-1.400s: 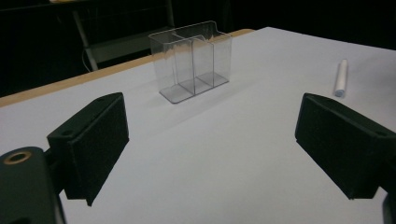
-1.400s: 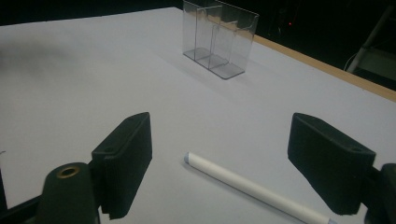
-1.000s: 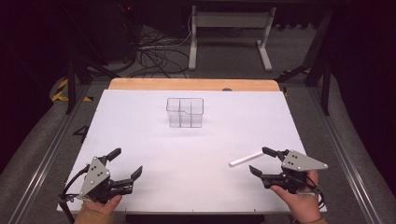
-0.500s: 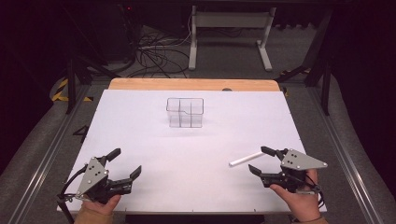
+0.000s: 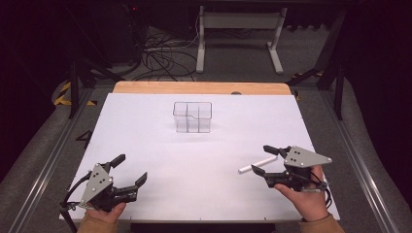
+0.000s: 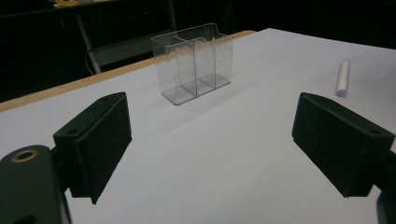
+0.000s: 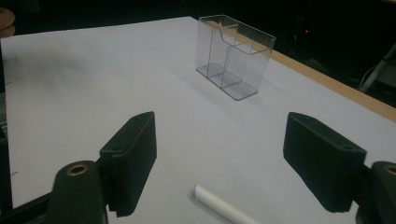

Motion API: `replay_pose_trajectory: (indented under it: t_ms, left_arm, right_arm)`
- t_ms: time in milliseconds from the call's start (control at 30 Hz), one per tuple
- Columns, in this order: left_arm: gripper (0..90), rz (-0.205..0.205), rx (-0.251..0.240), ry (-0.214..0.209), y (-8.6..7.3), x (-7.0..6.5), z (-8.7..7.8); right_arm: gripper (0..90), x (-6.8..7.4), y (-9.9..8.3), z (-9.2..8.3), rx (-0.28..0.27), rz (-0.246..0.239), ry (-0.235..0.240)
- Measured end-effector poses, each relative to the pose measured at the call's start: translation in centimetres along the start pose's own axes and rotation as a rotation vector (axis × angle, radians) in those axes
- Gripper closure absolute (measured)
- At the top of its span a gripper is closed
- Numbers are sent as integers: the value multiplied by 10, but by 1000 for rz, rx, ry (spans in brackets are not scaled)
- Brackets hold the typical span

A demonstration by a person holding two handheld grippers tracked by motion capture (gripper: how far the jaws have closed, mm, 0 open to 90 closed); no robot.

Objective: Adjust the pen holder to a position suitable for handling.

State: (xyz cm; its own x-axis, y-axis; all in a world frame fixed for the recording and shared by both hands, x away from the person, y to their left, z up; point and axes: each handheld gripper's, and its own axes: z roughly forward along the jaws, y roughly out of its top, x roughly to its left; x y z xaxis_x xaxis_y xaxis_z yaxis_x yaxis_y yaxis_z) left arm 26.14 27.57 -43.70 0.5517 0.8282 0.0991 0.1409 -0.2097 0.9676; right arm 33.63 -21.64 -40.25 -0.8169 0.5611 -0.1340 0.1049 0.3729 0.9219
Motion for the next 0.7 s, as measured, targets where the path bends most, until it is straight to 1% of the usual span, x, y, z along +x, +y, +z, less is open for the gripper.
replay_pose_trajectory:
  t_ms: [233,333,433,700]
  left_arm:
    - [126,0,0,-2,0,1,0]
    - [127,1,1,-1,0,1,-1]
    - [127,1,2,-1,0,1,0]
    - [128,1,2,-1,0,1,0]
  right_arm:
    - [262,-4,12,11,3,2,20]
    - [262,-7,19,18,14,-3,36]
    - [262,-10,24,22,19,-7,45]
    - [260,-15,36,33,19,-17,65]
